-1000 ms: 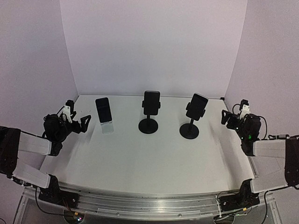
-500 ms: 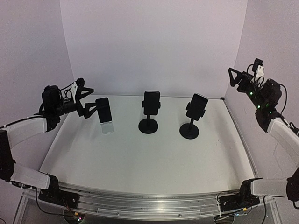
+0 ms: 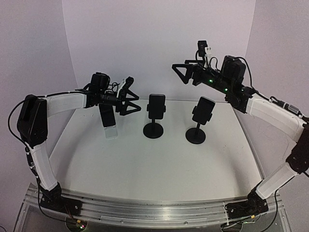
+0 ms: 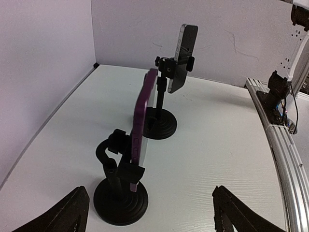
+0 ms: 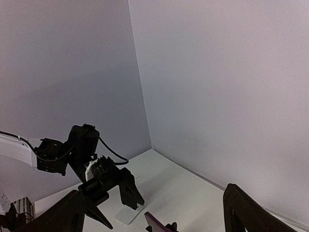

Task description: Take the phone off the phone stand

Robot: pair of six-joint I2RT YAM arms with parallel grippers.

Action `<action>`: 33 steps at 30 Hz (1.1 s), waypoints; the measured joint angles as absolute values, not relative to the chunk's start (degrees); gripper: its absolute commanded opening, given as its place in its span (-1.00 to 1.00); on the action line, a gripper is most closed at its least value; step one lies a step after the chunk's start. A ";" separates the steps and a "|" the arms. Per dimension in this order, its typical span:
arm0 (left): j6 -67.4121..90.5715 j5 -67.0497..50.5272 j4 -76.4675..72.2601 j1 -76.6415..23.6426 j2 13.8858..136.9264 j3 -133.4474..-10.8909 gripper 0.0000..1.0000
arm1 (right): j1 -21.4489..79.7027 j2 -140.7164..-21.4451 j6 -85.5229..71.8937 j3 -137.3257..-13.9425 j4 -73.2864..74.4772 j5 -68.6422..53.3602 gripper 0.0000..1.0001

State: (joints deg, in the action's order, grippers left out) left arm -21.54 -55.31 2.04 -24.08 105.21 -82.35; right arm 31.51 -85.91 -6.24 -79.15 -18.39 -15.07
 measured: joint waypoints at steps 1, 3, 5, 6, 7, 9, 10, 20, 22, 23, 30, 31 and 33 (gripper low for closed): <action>-21.96 -55.11 2.59 -24.82 106.17 -82.74 0.69 | 32.18 -86.56 -5.96 -79.15 -17.69 -14.98 0.89; -22.50 -54.19 3.09 -26.44 107.70 -83.05 0.61 | 32.62 -87.68 -5.76 -79.13 -16.49 -14.72 0.89; -22.20 -53.41 2.46 -27.20 108.44 -83.26 0.49 | 32.62 -88.01 -5.78 -79.07 -16.19 -14.52 0.90; -21.52 -52.45 1.34 -27.92 109.19 -83.37 0.47 | 32.62 -88.18 -5.78 -78.91 -15.99 -14.33 0.90; -20.88 -52.07 0.97 -28.25 109.62 -83.53 0.40 | 32.62 -88.18 -5.82 -78.83 -15.88 -14.22 0.90; -19.92 -50.81 -0.32 -29.08 111.26 -85.01 0.32 | 32.60 -88.18 -6.04 -78.28 -15.79 -14.15 0.90; -19.40 -50.54 -0.49 -29.19 111.74 -85.52 0.28 | 32.60 -88.18 -6.09 -78.13 -15.77 -14.15 0.90; -16.73 -48.80 -0.91 -29.69 118.34 -92.14 -0.16 | 32.62 -88.18 -7.38 -75.02 -15.62 -14.22 0.90; -16.60 -49.10 -0.64 -29.69 118.85 -92.73 -0.26 | 32.62 -88.18 -7.60 -74.43 -15.64 -14.20 0.90; -16.51 -49.32 -0.45 -29.71 118.91 -92.92 -0.31 | 32.62 -88.18 -7.64 -74.17 -15.66 -14.17 0.90; -16.47 -50.74 -0.95 -29.98 119.00 -93.06 -0.63 | 32.69 -88.18 -7.75 -73.06 -15.46 -14.09 0.90; -16.47 -50.85 -0.93 -30.00 119.00 -93.06 -0.65 | 32.69 -88.18 -7.75 -73.03 -15.44 -14.04 0.90; -16.47 -51.00 -0.97 -30.00 119.00 -93.06 -0.71 | 32.69 -88.18 -7.75 -72.99 -15.46 -13.98 0.90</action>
State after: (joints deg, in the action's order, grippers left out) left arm -16.47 -51.00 -0.97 -30.00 119.00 -93.06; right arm 32.69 -88.18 -7.75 -72.99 -15.46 -13.98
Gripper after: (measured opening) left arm 0.274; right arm 0.951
